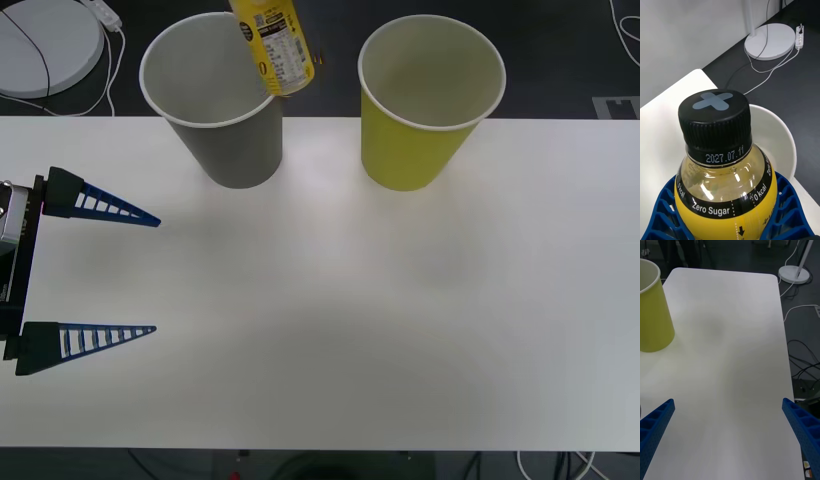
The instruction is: Put the can into the green bin and the plastic bottle into the gray bin
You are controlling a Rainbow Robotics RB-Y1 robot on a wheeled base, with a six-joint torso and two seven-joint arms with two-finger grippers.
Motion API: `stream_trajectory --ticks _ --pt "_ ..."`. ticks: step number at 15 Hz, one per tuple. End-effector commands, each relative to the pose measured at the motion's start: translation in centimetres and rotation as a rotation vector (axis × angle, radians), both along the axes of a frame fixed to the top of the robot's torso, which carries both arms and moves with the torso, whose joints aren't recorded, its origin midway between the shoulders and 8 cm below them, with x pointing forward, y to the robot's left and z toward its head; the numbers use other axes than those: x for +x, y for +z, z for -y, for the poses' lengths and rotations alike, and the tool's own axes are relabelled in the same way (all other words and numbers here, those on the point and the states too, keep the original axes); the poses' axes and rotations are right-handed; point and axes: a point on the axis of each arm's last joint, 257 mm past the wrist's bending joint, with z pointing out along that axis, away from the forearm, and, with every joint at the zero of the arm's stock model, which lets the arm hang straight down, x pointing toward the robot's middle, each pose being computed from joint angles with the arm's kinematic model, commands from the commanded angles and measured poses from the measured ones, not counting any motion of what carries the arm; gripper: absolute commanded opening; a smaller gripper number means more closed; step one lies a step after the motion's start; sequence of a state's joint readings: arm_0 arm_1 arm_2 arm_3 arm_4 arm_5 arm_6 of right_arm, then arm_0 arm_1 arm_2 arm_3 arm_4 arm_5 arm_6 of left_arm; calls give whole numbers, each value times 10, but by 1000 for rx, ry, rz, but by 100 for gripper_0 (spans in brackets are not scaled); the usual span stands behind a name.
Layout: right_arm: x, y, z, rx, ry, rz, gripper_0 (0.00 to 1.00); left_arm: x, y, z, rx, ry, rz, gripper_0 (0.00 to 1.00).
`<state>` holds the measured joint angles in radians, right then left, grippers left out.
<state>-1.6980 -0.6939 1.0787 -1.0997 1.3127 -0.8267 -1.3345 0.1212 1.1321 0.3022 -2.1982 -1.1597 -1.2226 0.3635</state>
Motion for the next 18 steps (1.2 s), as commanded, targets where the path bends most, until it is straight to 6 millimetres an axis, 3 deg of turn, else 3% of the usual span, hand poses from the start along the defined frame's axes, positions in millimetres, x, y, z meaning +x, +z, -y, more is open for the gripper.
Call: stream_trajectory --ticks 1,8,18 --pt "8 -4 -13 -40 -16 12 0 0 0 0 0 0 0 100" --pt "17 -18 -42 -107 -85 -15 0 0 0 0 0 0 0 100" --pt "20 -27 -68 -170 -143 -26 0 0 0 0 0 0 0 100"
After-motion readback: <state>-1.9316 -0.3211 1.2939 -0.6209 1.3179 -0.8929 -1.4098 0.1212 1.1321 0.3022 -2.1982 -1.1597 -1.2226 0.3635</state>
